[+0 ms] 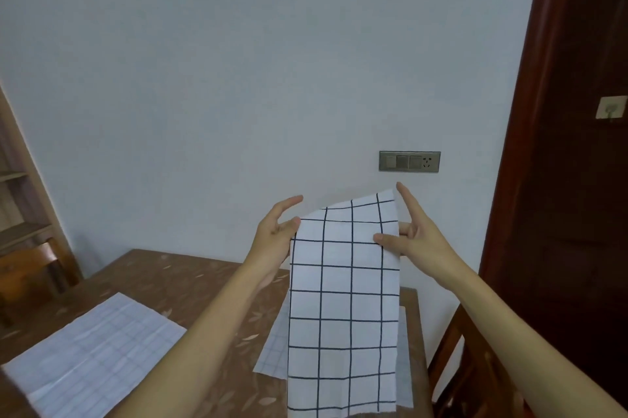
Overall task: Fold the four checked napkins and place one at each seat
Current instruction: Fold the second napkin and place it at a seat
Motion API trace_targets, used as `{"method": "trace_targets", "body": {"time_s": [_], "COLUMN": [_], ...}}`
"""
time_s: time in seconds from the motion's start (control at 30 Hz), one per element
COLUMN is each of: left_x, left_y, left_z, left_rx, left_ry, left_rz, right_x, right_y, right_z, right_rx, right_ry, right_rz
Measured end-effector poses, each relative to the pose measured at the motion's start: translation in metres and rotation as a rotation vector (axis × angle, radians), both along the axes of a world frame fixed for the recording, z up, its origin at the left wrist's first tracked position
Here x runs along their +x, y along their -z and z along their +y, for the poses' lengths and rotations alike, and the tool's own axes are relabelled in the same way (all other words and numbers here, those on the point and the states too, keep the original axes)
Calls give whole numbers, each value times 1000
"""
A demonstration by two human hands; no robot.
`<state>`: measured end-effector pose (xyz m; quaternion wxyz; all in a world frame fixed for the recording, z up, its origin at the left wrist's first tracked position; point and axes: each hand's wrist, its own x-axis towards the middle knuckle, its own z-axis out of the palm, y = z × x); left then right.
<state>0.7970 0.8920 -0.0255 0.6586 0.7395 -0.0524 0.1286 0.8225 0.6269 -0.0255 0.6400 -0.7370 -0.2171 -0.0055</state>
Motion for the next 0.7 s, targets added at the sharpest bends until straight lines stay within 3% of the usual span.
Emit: {"method": "trace_targets", "body": {"time_s": [0.23,0.37,0.47,0.6,0.7], "left_x": [-1,4,7,9,12], "left_y": [0,-2,-7,-16,-17], "left_z": [-6,-5,-5,-6,-4], "left_rx": [144,70,38,28,157], "left_ry": [45,5,-24,-63,-61], "left_rz": [-20,-52,-97,-166,-205], "right_x": [8,7,5,9,15], "right_y": [0,-6,-7,-6,-10], "right_z": [-8,-8,-11,-10,-8], "right_rx": [56,45,-34,-309,-308], "right_ry": [76,176,151,180,241], "right_rz": [-90,-162,-141,-211,-247]}}
